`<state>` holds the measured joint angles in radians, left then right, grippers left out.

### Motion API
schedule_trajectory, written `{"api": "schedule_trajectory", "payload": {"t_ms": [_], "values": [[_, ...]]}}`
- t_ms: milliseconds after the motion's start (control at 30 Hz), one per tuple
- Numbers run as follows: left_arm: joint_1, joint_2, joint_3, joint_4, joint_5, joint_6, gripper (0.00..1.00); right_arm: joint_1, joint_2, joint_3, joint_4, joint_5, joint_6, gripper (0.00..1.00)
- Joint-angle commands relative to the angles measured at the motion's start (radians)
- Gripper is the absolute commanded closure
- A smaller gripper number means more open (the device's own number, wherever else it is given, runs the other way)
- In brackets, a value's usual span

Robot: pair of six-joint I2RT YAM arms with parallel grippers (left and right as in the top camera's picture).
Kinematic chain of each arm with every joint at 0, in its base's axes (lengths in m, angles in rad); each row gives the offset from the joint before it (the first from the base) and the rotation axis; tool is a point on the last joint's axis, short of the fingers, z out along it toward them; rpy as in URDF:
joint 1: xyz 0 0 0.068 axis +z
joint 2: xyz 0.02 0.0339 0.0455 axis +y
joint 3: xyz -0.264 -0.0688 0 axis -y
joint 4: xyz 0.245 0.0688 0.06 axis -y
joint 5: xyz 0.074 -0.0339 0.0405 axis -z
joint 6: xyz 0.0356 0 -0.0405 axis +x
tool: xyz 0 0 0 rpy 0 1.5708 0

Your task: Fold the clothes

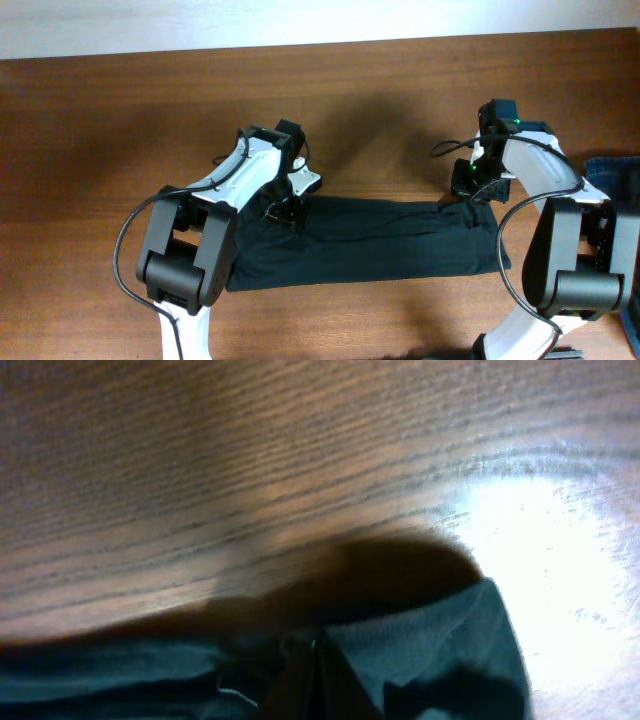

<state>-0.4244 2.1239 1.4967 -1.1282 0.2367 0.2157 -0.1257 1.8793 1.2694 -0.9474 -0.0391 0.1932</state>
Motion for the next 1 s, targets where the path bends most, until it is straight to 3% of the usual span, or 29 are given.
{"api": "schedule_trajectory", "payload": {"t_ms": [0, 167, 500, 967], "values": [[0.003, -0.013, -0.017, 0.01, 0.01, -0.006, 0.55, 0.001, -0.021, -0.008, 0.003, 0.072, -0.029, 0.96], [0.003, -0.013, -0.023, 0.01, 0.01, -0.006, 0.55, -0.013, -0.021, -0.007, 0.014, 0.226, -0.029, 0.96], [0.003, -0.013, -0.025, 0.01, -0.02, -0.006, 0.55, -0.04, -0.021, -0.007, 0.051, 0.356, -0.03, 0.96], [0.003, -0.013, -0.025, -0.002, -0.024, -0.006, 0.55, -0.1, -0.021, -0.021, 0.004, 0.399, 0.051, 0.96]]}}
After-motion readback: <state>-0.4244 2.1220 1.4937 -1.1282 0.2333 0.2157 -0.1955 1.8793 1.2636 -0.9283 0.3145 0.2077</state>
